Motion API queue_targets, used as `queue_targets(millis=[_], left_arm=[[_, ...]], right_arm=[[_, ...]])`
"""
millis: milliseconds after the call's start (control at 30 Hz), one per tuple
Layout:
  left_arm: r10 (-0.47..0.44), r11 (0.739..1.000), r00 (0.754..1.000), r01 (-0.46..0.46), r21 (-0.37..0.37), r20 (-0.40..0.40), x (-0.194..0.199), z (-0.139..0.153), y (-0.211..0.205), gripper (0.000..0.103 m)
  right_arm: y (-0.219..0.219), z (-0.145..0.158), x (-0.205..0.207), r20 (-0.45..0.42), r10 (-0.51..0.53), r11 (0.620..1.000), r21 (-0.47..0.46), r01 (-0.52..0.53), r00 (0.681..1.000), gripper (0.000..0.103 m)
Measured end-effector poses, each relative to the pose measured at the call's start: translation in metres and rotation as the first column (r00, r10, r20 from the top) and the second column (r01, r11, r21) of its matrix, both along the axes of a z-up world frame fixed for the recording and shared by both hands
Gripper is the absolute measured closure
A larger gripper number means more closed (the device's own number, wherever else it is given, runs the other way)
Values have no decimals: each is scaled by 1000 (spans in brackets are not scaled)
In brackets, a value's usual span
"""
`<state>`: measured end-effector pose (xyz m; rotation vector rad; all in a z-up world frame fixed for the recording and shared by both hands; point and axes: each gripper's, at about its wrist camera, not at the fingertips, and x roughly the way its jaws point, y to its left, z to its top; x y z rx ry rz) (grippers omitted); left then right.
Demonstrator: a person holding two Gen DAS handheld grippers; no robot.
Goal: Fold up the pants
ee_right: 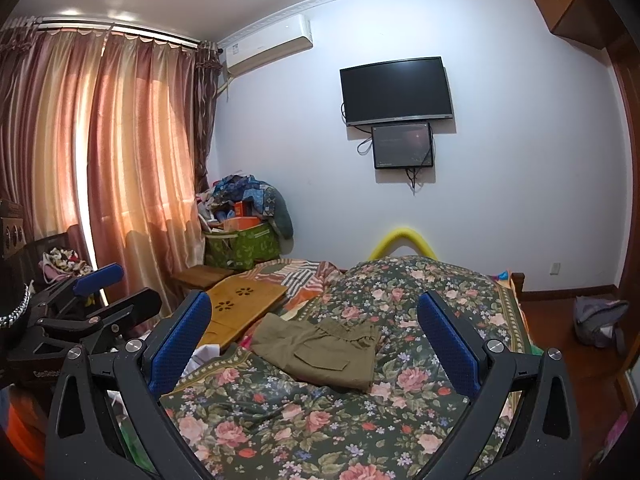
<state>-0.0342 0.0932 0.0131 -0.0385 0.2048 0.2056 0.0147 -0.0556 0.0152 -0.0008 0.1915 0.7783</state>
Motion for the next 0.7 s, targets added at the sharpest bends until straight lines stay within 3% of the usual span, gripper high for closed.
queue_targets(millis=[700], left_arm=[[-6,1000,1000,6,-17,-9,2,0,2,0]], right_arm=[[-1,-3,1,-6,5,1000,-3,-5,1000,1]])
